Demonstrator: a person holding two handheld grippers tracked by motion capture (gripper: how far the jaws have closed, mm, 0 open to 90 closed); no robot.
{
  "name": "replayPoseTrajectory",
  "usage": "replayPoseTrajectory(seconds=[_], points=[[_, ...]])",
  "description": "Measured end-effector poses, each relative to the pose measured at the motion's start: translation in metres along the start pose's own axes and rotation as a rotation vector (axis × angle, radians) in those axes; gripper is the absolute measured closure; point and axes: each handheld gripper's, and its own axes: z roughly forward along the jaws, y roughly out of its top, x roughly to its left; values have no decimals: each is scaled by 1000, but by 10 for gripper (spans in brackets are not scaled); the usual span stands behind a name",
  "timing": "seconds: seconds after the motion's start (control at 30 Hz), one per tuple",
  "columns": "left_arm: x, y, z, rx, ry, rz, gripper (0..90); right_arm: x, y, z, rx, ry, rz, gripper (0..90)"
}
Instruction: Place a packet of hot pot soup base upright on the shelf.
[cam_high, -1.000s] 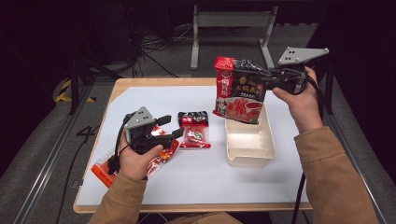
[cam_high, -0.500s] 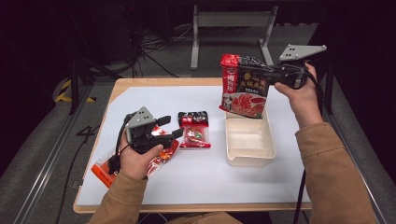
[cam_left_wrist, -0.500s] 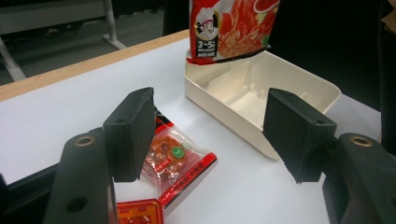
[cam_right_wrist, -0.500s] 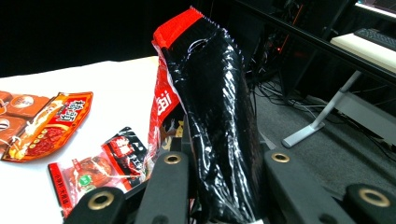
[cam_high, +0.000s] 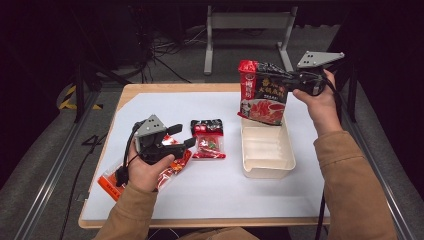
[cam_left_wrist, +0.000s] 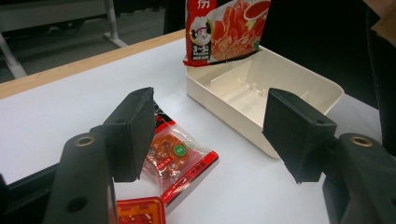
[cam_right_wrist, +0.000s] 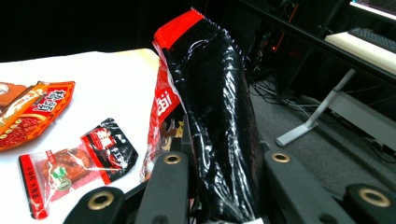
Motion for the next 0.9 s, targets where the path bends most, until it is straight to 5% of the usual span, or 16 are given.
replayPoseTrajectory(seconds=[0.9], points=[[1, -1, 2, 12, -4, -6, 344, 4, -30, 8, -30, 12, -23, 763]])
